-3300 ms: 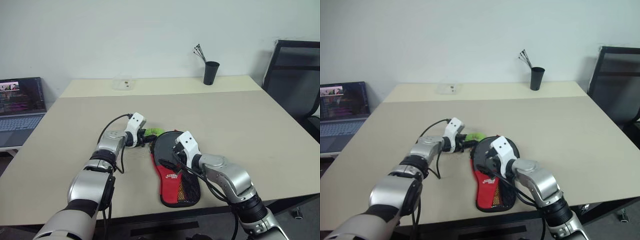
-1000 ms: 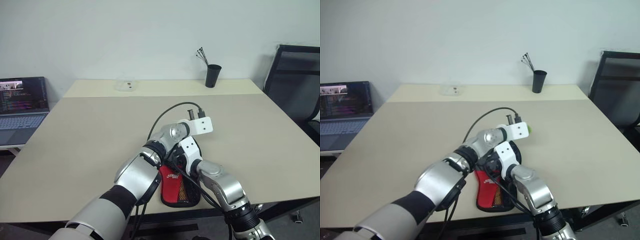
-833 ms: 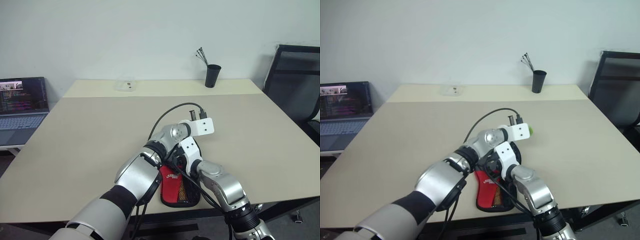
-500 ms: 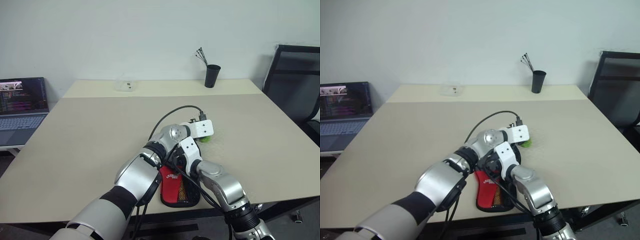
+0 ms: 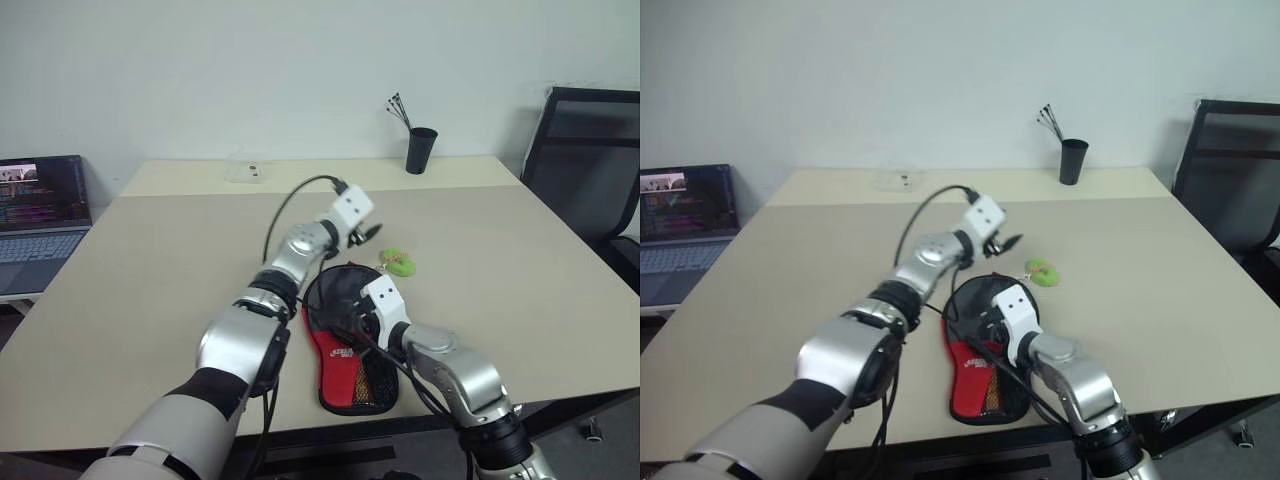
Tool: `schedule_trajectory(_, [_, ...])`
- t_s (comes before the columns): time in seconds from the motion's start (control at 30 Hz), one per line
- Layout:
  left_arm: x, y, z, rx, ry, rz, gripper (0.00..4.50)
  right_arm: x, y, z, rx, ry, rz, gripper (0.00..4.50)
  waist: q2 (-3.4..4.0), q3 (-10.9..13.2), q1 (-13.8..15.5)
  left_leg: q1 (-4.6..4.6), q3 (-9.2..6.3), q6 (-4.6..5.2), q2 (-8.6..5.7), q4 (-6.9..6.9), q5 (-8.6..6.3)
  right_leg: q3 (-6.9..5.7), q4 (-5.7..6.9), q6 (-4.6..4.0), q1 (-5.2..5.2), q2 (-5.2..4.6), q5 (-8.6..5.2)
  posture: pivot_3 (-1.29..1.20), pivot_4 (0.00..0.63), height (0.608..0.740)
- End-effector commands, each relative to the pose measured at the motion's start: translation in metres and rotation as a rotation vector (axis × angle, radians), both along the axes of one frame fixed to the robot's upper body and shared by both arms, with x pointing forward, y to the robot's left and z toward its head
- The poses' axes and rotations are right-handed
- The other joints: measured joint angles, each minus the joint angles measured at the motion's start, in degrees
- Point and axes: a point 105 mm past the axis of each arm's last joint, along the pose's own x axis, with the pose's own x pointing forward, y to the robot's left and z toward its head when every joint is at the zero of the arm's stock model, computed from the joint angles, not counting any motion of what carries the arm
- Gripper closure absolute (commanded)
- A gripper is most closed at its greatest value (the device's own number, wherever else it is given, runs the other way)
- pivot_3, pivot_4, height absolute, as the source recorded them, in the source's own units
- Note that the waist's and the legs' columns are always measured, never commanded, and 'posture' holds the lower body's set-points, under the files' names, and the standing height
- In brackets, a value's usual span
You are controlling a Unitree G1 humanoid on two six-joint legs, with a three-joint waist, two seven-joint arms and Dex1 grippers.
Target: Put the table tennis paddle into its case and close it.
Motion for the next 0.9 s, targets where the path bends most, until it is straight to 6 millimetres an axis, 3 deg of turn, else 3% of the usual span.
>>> schedule_trajectory(0.03, [-0.007, 0.025, -0.016, -0.011, 0.050, -0.043, 1.10, -0.017, -0.015, 0.049, 0.089, -0.070, 0.080, 0.00, 0.03, 0.02, -0.01, 0.00, 0.00, 0.00, 0.01, 0.00, 0.00, -0.01, 0.00, 0.00, -0.01, 0.00, 0.00, 0.00, 0.150, 0.740])
schedule_trajectory(0.17, [-0.023, 0.056, -0.035, -0.090, 0.153, -0.110, 1.10, -0.015, -0.052, 0.089, 0.065, -0.143, 0.078, 0.00, 0.07, 0.12, -0.03, -0.03, -0.06, 0.00, 0.02, 0.01, 0.00, 0.00, 0.04, -0.02, -0.06, 0.00, 0.01, 0.00, 0.150, 0.740])
schedule_trajectory(0.23, [-0.035, 0.056, -0.039, -0.112, 0.187, -0.180, 1.10, -0.008, -0.066, 0.102, 0.066, -0.167, 0.048, 0.00, 0.06, 0.13, 0.05, -0.05, -0.09, 0.01, 0.03, 0.01, 0.00, -0.02, 0.03, -0.03, -0.07, -0.01, 0.01, 0.00, 0.150, 0.740])
schedule_trajectory(0.3, [-0.052, 0.051, -0.047, -0.108, 0.232, -0.262, 1.10, 0.012, -0.085, 0.107, 0.036, -0.191, -0.037, 0.00, 0.07, 0.13, 0.08, -0.04, -0.11, 0.00, 0.04, -0.04, 0.00, -0.02, 0.00, -0.04, -0.07, -0.01, 0.00, 0.00, 0.150, 0.740])
schedule_trajectory(0.43, [-0.080, 0.041, -0.062, -0.094, 0.308, -0.344, 1.10, 0.058, -0.105, 0.103, 0.001, -0.215, -0.180, 0.00, 0.07, 0.13, 0.09, -0.03, -0.01, 0.01, 0.00, -0.04, 0.00, 0.11, -0.02, -0.22, -0.05, -0.02, 0.10, 0.00, 0.150, 0.740])
schedule_trajectory(0.63, [-0.089, 0.032, -0.070, -0.056, 0.345, -0.356, 1.10, 0.117, -0.107, 0.087, 0.056, -0.199, -0.319, 0.00, 0.09, 0.14, -0.25, 0.04, 0.07, 0.03, -0.01, 0.05, 0.01, 0.19, 0.09, -0.01, -0.06, 0.10, 0.03, 0.00, 0.150, 0.740])
schedule_trajectory(0.9, [-0.091, 0.028, -0.079, 0.003, 0.359, -0.369, 1.10, 0.152, -0.099, 0.064, 0.141, -0.110, -0.412, 0.00, 0.15, 0.18, -0.13, -0.08, 0.12, 0.04, 0.02, -0.11, 0.00, 0.23, 0.00, -0.26, -0.17, 0.05, 0.16, 0.00, 0.150, 0.740])
